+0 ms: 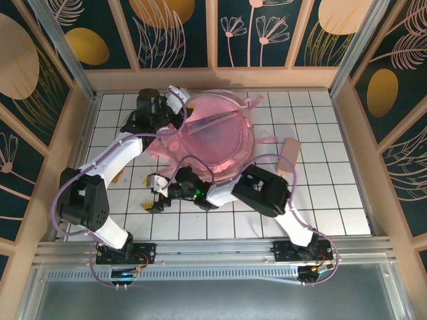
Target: Pack books, pencil case, and school supplies into a backpack
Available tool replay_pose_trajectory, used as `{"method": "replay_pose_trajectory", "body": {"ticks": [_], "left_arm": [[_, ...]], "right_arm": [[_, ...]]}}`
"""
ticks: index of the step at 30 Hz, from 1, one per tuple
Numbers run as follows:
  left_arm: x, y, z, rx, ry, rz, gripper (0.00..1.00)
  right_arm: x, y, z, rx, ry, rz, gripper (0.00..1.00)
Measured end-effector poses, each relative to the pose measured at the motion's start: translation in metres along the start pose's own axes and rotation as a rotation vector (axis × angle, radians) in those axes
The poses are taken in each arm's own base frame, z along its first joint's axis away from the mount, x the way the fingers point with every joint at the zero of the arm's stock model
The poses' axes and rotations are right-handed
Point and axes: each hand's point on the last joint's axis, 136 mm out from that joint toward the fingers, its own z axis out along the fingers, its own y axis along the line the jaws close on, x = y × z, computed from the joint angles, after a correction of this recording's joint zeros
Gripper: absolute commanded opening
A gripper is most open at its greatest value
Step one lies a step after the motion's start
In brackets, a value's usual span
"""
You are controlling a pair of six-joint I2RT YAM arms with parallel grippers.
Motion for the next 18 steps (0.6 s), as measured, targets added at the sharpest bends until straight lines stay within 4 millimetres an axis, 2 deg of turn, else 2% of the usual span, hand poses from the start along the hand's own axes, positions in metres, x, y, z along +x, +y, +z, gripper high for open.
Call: {"method": "replay_pose_trajectory", "body": {"ticks": [3, 7, 10, 12, 14, 18], "left_arm": [[0.002, 0.002, 0.002, 0.004, 0.006, -0.005, 0.0], [0.002, 0.003, 0.001, 0.006, 0.007, -0.007, 0.0], [0.002, 0.002, 0.001, 0.013, 0.007, -0.009, 0.0], [0.003, 0.003, 0.001, 0.014, 0.007, -0.01, 0.0], [0.003, 0.003, 0.001, 0.017, 0.007, -0.011, 0.0], [0.002, 0.002, 0.001, 0.02, 0.006, -0.011, 0.0]], "right_arm": [[0.009, -0.005, 0.014, 0.003, -0.027, -0.002, 0.8], [0.005, -0.008, 0.005, 0.028, -0.052, 0.016, 0.8], [0.001, -0.003, -0.032, 0.06, -0.038, 0.043, 0.8], [-0.011, -0.001, -0.066, 0.102, -0.039, 0.06, 0.8], [-0.033, -0.001, -0.101, 0.164, -0.063, 0.067, 0.8], [-0.091, -0.012, -0.176, 0.339, -0.171, 0.081, 0.8]]}}
